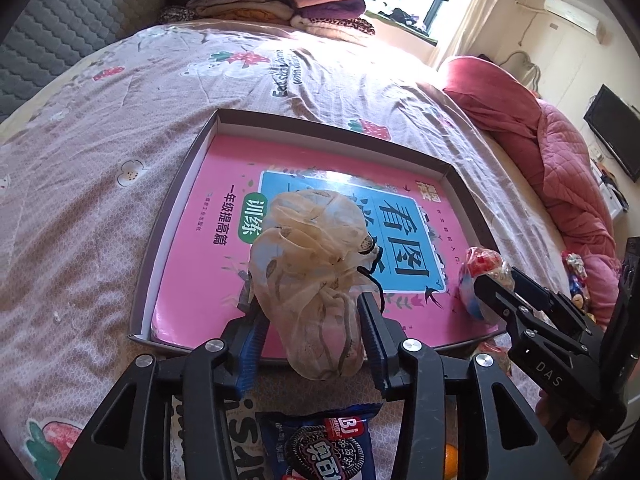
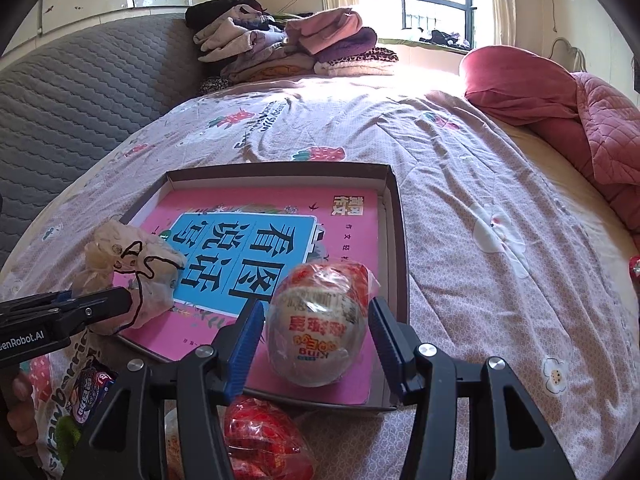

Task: Organize objects
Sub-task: 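Lower the pouf into the tray and open left tool while right tool releases the egg there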

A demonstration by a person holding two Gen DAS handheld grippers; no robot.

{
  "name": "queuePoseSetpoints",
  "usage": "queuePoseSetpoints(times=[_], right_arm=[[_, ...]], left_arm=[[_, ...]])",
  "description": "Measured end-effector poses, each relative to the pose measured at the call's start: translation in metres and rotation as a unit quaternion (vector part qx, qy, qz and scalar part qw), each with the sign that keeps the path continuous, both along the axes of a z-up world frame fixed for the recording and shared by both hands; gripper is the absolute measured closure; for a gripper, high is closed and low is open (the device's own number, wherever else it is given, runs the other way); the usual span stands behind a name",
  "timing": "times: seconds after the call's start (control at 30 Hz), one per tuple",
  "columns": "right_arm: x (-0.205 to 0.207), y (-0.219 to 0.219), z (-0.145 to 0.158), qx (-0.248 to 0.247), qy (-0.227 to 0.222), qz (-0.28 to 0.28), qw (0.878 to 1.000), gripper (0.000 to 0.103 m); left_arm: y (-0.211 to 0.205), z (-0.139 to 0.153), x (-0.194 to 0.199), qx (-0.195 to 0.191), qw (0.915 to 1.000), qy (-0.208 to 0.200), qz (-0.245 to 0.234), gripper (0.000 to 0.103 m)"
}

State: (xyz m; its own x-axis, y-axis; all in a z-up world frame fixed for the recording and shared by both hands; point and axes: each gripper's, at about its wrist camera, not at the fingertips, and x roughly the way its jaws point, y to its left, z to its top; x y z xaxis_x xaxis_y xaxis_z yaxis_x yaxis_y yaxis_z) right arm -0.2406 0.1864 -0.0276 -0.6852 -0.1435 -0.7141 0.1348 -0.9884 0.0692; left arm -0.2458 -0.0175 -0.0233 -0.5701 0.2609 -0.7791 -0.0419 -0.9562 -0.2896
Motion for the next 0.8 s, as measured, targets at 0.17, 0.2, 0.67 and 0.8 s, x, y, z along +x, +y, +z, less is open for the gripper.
queuePoseSetpoints(times=[0.17, 0.2, 0.67, 0.8], right_arm=[[0.002, 0.003, 0.007, -0.007, 0.010, -0.003, 1.000, 0.049], [0.002, 0.003, 0.008, -0.007, 0.011, -0.005, 1.000, 0.049], [0.020, -0.001, 0.036, -0.022, 0.044, 0.012, 0.999, 0.049], [0.029, -0.002, 0.048, -0.031, 0.056, 0.019, 0.998, 0.048]], left_arm=[[-0.004, 0.010, 0.002, 0.004, 0.9998, 0.018, 0.006, 0.046], [-0.005, 0.012, 0.003, 0.005, 0.9997, 0.022, 0.007, 0.045], [-0.011, 0.045, 0.033, -0.016, 0.9966, 0.078, 0.023, 0.039], [-0.011, 0.054, 0.046, -0.016, 0.9954, 0.091, 0.027, 0.037]])
